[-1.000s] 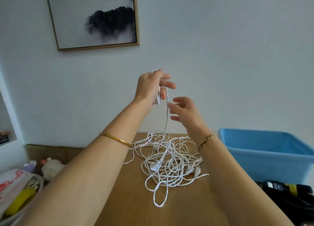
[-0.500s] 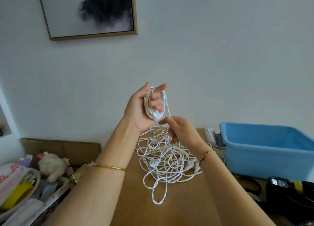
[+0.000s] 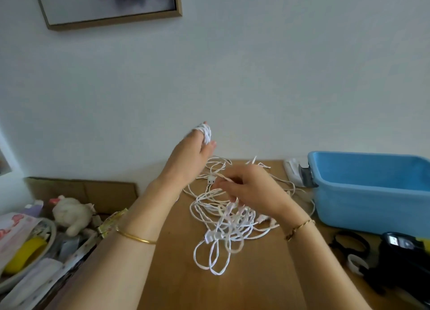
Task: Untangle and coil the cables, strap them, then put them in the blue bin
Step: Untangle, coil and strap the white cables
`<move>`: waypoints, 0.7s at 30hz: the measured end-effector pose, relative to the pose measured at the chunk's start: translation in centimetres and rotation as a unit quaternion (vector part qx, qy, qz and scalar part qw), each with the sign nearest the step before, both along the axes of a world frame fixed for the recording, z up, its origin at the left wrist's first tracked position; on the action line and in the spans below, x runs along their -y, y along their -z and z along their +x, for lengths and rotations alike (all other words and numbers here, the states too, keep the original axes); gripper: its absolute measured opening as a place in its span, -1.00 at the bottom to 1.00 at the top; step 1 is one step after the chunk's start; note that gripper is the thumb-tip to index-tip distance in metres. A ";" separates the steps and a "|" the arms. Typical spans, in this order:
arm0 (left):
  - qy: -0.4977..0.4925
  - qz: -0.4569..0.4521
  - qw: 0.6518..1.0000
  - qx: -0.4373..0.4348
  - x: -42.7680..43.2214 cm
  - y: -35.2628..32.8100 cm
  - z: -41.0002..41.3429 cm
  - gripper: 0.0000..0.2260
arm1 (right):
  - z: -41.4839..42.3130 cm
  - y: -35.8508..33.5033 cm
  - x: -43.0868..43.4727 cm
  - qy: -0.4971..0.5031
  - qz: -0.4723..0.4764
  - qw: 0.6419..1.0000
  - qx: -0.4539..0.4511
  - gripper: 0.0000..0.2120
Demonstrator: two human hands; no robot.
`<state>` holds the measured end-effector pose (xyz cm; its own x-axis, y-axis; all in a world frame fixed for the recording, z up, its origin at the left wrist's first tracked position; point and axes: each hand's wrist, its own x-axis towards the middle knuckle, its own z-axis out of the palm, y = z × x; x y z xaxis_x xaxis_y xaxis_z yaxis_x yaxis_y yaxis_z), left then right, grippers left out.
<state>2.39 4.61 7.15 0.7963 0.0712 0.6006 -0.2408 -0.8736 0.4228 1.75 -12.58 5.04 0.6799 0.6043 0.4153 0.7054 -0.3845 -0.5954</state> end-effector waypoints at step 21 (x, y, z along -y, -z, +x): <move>0.549 -0.589 0.483 -0.344 -0.6 4.0 -2.6 -0.62 | 2.5 1.9 -0.1 0.120 0.043 0.992 0.019 -0.85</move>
<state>-0.17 5.22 3.17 0.7253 -0.6509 0.2244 0.2663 0.5658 0.7803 4.27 -12.51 3.12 0.7829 0.3889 0.4856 0.6221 -0.4930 -0.6082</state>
